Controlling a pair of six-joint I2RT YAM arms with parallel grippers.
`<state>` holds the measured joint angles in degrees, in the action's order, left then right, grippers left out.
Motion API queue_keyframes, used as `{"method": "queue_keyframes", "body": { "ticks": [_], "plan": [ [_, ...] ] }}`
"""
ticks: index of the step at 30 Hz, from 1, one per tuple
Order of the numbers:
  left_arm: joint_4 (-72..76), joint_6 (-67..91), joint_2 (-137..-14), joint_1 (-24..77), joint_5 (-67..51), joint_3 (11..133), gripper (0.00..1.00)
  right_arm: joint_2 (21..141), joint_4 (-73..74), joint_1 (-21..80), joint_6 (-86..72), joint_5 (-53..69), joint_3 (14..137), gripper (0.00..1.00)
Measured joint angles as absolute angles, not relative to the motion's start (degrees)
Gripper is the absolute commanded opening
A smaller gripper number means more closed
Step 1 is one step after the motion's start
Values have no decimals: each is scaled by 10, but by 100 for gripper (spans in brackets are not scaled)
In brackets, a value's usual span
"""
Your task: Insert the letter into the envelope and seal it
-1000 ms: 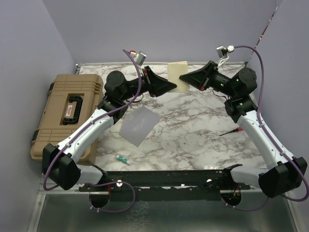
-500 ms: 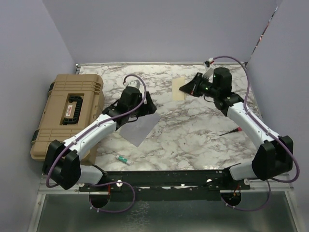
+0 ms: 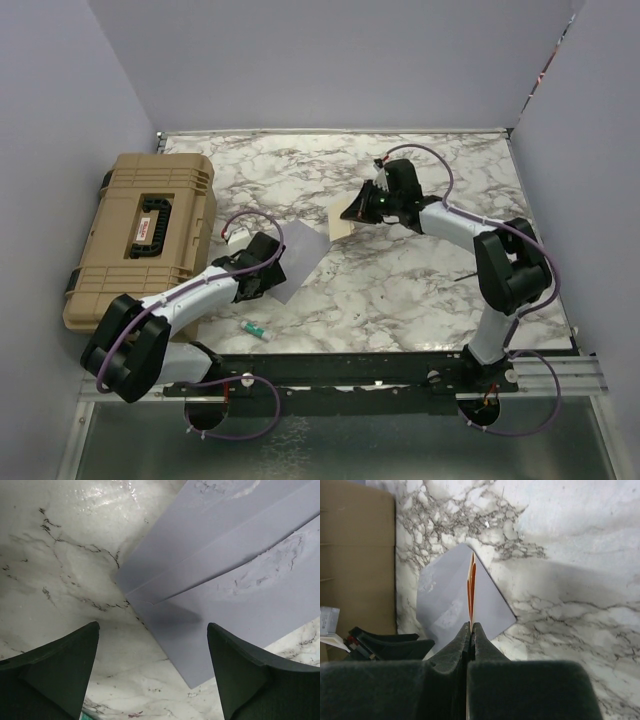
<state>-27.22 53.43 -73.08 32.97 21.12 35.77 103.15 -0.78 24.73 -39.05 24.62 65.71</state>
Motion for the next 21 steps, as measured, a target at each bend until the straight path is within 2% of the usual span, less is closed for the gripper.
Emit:
{"method": "queue_keyframes", "body": {
  "ticks": [5, 9, 13, 21],
  "plan": [
    [-205, 539, -733, 330, 219, 335, 89, 1056, -33, 248, -394, 243, 684, 0],
    [-139, 526, -743, 329, 215, 328, 82, 1057, -46, 248, -394, 235, 685, 0],
    [-88, 489, -764, 329, 203, 331, 79, 1057, -49, 248, -389, 224, 685, 0],
    [-32, 356, -876, 322, 136, 417, 79, 1068, -45, 248, -363, 152, 691, 0]
  ]
}}
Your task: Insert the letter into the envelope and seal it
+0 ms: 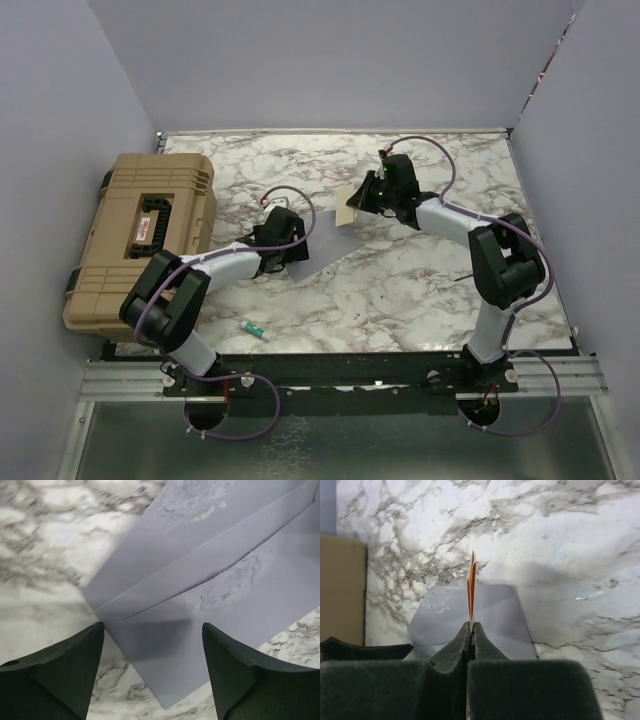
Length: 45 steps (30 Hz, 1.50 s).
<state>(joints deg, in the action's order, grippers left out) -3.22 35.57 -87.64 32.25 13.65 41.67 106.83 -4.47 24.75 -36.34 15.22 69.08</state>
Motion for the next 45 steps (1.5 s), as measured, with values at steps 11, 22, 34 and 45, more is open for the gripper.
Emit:
{"method": "queue_keyframes", "body": {
  "ticks": [11, 22, 34, 45],
  "plan": [
    [-1, 242, -1066, 310, 36, 623, 77, 1057, -26, 244, -315, -33, 705, 0],
    [-116, 247, -1133, 300, 43, 786, 78, 1081, 15, 186, -229, -59, 783, 0],
    [-169, 279, -1027, 297, 42, 681, 80, 1078, 119, 188, -253, 38, 692, 0],
    [-183, 358, -1013, 297, 40, 625, 80, 948, 193, 195, -276, 90, 600, 0]
  ]
}}
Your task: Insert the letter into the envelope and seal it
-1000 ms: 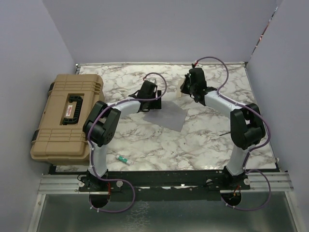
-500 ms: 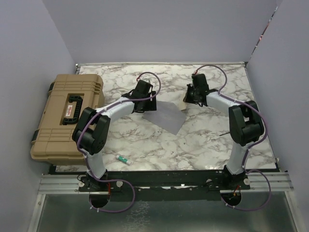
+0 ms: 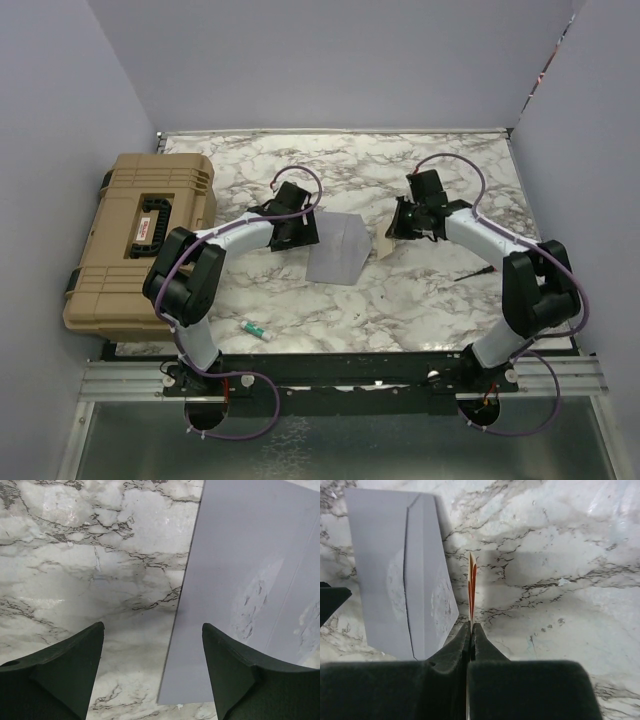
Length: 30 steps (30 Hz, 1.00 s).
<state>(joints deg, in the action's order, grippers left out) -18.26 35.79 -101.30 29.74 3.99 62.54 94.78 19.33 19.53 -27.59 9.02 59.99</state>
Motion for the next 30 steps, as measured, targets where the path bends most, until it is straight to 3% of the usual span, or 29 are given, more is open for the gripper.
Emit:
{"method": "queue_keyframes", "body": {
  "ticks": [4, 9, 19, 30],
  "plan": [
    [-181, 373, -1011, 297, 38, 625, 80, 900, 205, 196, -269, 69, 601, 0],
    [-176, 375, -1010, 297, 25, 625, 71, 880, 174, 194, -256, 130, 608, 0],
    [-162, 354, -1016, 297, -27, 624, 59, 991, 115, 196, -352, 196, 616, 0],
    [-142, 329, -1035, 297, -85, 626, 59, 1060, 73, 219, -387, 198, 618, 0]
  ]
}}
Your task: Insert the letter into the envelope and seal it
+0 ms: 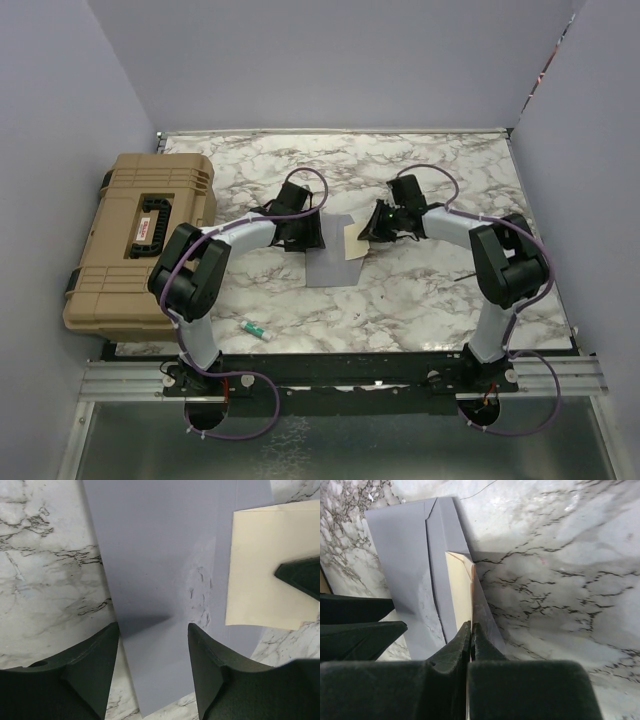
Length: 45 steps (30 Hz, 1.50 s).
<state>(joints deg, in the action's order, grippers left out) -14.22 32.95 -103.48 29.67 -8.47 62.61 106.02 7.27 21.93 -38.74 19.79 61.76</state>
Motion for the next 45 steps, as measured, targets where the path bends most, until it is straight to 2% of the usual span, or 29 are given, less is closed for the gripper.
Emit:
{"method": "queue_keyframes", "body": {
  "ticks": [16, 18, 20, 23, 24, 26, 28, 34, 37, 41, 45],
  "plan": [
    [-138, 322, -1048, 296, -114, 639, 59, 1091, -5, 267, -385, 190, 618, 0],
    [-138, 323, -1048, 296, -114, 639, 59, 1094, -18, 267, -389, 194, 617, 3],
    [-138, 325, -1048, 296, -113, 639, 58, 1096, -25, 267, -390, 198, 615, 17],
    [-138, 327, -1048, 296, -112, 639, 59, 1095, -24, 269, -392, 197, 615, 48],
    [-138, 328, -1048, 296, -111, 639, 60, 1095, -20, 270, -391, 194, 615, 54],
    [-138, 330, -1048, 296, -109, 639, 61, 1089, -9, 271, -389, 186, 615, 62],
    [-135, 331, -1048, 296, -109, 638, 61, 1074, 6, 271, -386, 171, 615, 65],
    [-128, 327, -1046, 296, -107, 633, 61, 1050, 62, 273, -362, 139, 622, 63],
    [-128, 324, -1046, 296, -107, 633, 57, 1051, 99, 273, -349, 127, 637, 54],
    [-128, 322, -1046, 296, -106, 633, 53, 1054, 131, 273, -335, 107, 661, 35],
    [-124, 323, -1049, 296, -107, 633, 53, 1056, 141, 273, -329, 102, 669, 33]
  ]
}}
